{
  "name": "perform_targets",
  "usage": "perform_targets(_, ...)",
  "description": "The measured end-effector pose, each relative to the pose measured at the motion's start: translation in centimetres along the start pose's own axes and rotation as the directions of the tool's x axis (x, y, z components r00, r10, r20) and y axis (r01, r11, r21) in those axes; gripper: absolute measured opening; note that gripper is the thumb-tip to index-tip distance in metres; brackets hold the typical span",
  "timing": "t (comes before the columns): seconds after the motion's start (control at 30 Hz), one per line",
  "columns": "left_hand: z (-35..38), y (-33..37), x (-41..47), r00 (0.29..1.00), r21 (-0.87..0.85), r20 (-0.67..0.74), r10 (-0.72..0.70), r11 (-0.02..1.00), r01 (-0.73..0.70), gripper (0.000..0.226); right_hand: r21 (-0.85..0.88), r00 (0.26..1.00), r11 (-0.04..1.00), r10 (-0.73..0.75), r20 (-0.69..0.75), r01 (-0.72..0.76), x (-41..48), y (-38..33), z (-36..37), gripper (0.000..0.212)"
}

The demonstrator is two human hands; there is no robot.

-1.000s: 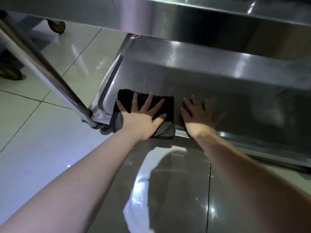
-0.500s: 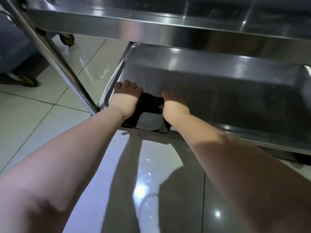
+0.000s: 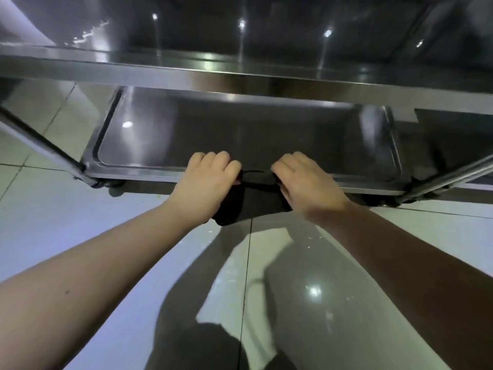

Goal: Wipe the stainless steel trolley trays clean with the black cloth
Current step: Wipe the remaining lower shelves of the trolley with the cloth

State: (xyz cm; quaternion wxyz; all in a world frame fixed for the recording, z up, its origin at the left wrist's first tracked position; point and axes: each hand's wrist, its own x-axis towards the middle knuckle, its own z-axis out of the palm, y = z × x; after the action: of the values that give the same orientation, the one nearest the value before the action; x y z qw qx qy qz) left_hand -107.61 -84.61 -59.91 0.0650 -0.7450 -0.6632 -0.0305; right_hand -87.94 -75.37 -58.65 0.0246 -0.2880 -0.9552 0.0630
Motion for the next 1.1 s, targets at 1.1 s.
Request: perform_targets(1.1, -61.4, 3.5, 4.4, 0.975, -0.309, -0.140, 0.172, 0.928, -0.208, 0.026, 0.167, 0.896, 0.961, 0.267, -0.356, -0.220, -13.1, -12.6, -60.3, 0.021)
